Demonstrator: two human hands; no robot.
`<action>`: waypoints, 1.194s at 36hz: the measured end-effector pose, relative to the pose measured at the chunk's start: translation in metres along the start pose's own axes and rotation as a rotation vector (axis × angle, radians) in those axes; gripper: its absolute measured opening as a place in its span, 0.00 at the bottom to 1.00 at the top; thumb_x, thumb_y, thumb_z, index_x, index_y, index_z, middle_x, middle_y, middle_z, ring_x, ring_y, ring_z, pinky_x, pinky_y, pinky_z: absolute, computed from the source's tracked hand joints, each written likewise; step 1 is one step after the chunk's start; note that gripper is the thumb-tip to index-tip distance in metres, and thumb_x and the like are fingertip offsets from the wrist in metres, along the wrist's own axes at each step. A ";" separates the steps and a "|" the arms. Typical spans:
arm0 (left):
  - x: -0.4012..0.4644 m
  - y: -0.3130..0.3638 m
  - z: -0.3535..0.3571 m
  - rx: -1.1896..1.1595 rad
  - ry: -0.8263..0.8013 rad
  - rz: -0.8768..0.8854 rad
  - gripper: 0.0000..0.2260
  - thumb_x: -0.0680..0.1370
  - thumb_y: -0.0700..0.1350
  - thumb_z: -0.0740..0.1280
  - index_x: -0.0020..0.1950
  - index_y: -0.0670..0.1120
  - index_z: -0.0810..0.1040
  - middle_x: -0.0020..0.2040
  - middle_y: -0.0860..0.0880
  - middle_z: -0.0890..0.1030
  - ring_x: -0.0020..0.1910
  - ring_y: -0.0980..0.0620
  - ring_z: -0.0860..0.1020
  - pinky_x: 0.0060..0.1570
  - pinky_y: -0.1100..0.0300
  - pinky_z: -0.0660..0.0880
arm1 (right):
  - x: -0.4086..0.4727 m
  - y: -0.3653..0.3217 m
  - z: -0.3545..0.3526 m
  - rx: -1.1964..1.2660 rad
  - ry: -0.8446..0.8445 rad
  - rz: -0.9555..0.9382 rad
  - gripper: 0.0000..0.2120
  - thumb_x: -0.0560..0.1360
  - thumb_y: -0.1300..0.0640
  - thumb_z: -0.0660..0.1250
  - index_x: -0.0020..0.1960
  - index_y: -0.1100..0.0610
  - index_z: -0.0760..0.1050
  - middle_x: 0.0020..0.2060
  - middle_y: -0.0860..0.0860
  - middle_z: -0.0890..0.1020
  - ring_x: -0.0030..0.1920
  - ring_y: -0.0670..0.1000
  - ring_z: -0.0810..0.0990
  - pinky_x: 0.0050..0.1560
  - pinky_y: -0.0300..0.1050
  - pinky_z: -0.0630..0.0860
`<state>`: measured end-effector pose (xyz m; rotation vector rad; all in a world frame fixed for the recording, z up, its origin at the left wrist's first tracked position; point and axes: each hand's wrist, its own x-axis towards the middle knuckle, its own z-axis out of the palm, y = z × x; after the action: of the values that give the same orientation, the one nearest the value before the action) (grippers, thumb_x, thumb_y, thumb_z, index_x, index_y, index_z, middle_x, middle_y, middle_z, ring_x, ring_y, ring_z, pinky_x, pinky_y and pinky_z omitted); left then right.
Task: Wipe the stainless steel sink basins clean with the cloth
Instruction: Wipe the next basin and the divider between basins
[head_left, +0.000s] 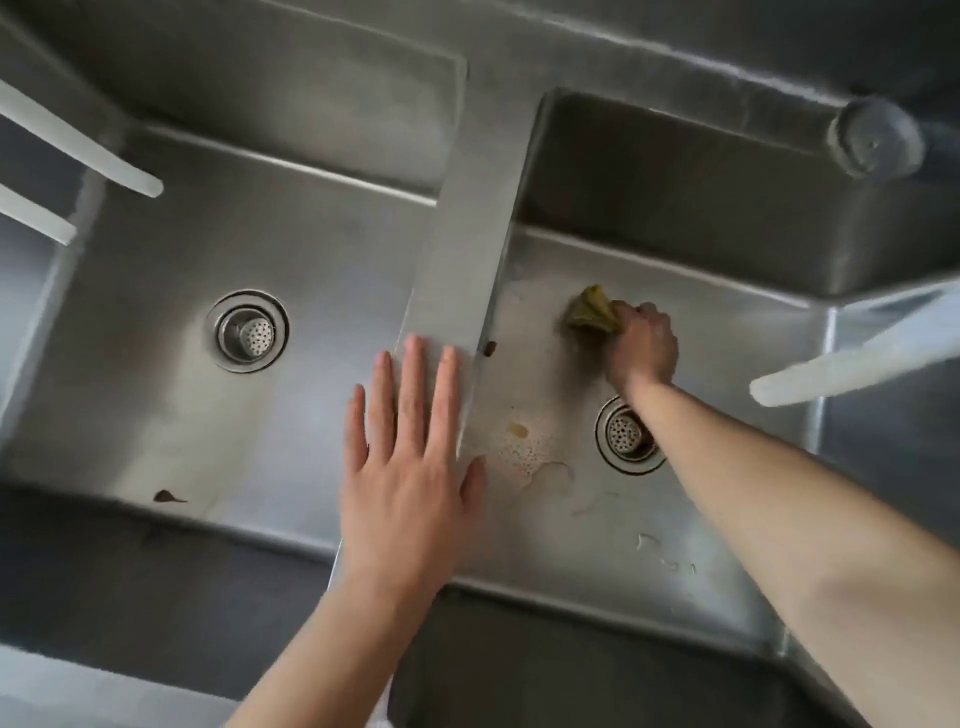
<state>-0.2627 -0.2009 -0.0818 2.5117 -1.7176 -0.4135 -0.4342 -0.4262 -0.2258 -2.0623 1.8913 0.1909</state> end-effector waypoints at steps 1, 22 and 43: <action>0.001 -0.001 0.005 0.027 0.016 -0.001 0.41 0.75 0.55 0.68 0.81 0.47 0.52 0.81 0.42 0.51 0.80 0.39 0.49 0.77 0.42 0.53 | 0.006 -0.001 0.010 -0.017 -0.035 -0.015 0.21 0.77 0.65 0.59 0.67 0.53 0.74 0.58 0.60 0.76 0.59 0.63 0.74 0.56 0.54 0.74; 0.004 0.006 -0.001 -0.004 0.063 -0.033 0.42 0.69 0.45 0.68 0.81 0.47 0.55 0.81 0.43 0.55 0.80 0.44 0.52 0.76 0.41 0.56 | -0.129 0.022 0.045 0.166 -0.835 -0.278 0.20 0.72 0.64 0.63 0.56 0.47 0.84 0.50 0.48 0.85 0.48 0.48 0.83 0.53 0.40 0.79; 0.005 0.004 0.004 -0.015 0.115 -0.032 0.40 0.68 0.43 0.65 0.81 0.47 0.57 0.81 0.44 0.55 0.80 0.45 0.53 0.73 0.40 0.61 | 0.037 -0.100 0.040 0.280 -0.204 -0.041 0.20 0.75 0.62 0.65 0.67 0.57 0.71 0.60 0.59 0.74 0.60 0.64 0.75 0.59 0.56 0.71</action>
<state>-0.2655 -0.2062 -0.0860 2.5020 -1.6285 -0.2766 -0.3267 -0.4417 -0.2594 -1.8196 1.6493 0.1134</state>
